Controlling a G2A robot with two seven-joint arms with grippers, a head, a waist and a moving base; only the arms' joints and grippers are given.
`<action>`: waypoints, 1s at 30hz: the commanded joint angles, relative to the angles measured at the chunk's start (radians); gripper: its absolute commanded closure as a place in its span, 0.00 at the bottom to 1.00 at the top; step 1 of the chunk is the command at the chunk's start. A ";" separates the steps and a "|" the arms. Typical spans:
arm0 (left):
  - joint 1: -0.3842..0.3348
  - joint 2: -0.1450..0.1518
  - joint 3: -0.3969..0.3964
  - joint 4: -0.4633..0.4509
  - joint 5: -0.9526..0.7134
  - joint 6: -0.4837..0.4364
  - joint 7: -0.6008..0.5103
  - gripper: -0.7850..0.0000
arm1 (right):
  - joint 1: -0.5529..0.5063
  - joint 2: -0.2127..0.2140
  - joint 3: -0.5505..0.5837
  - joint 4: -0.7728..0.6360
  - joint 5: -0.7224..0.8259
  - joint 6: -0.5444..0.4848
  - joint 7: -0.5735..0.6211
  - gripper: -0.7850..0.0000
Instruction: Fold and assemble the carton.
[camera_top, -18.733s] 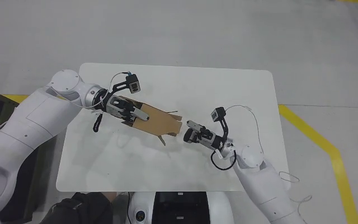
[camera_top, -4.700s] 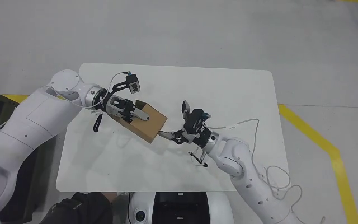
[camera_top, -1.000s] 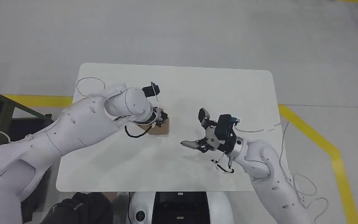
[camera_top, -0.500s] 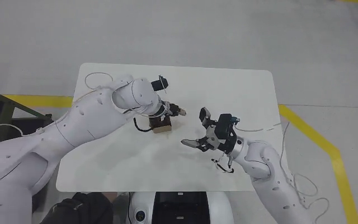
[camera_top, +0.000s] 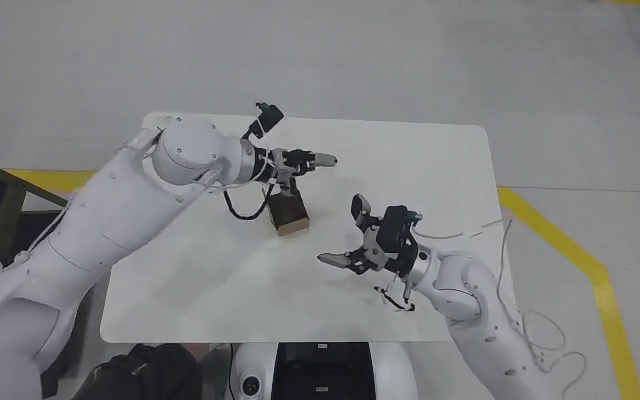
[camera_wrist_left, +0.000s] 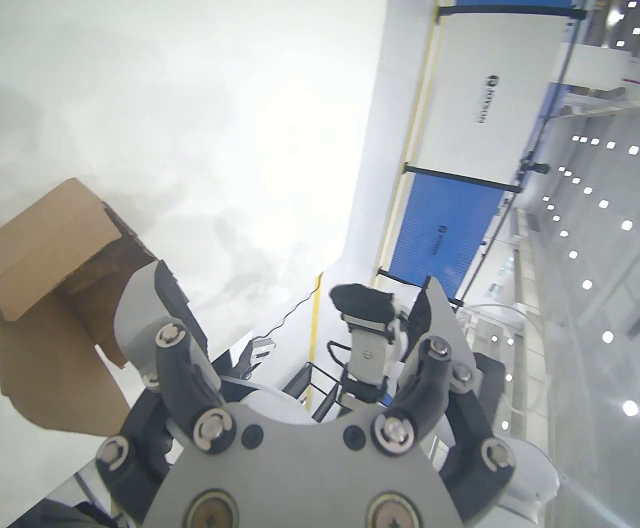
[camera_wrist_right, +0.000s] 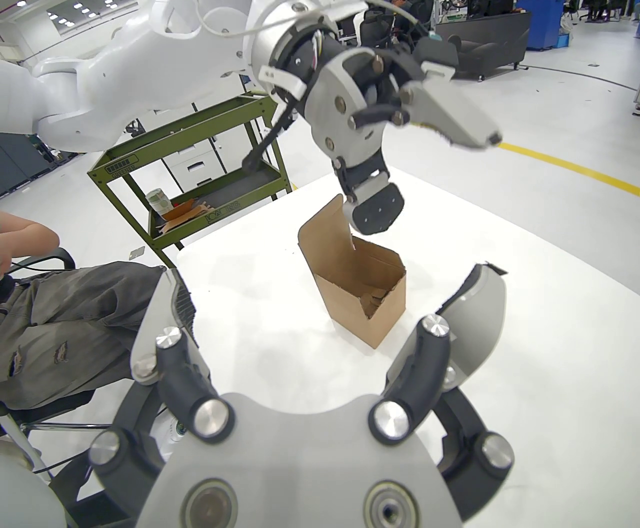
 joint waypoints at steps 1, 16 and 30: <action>0.054 0.021 -0.071 -0.010 -0.019 -0.064 0.019 0.00 | 0.003 0.000 -0.008 0.000 0.002 0.005 0.004 0.00; 0.422 0.122 -0.371 -0.069 0.357 -0.502 0.300 0.00 | 0.044 -0.006 -0.084 0.020 0.067 0.063 0.094 0.00; 0.638 0.157 -0.535 -0.066 0.697 -0.610 0.459 0.00 | 0.109 -0.031 -0.213 0.044 0.075 0.188 0.153 0.00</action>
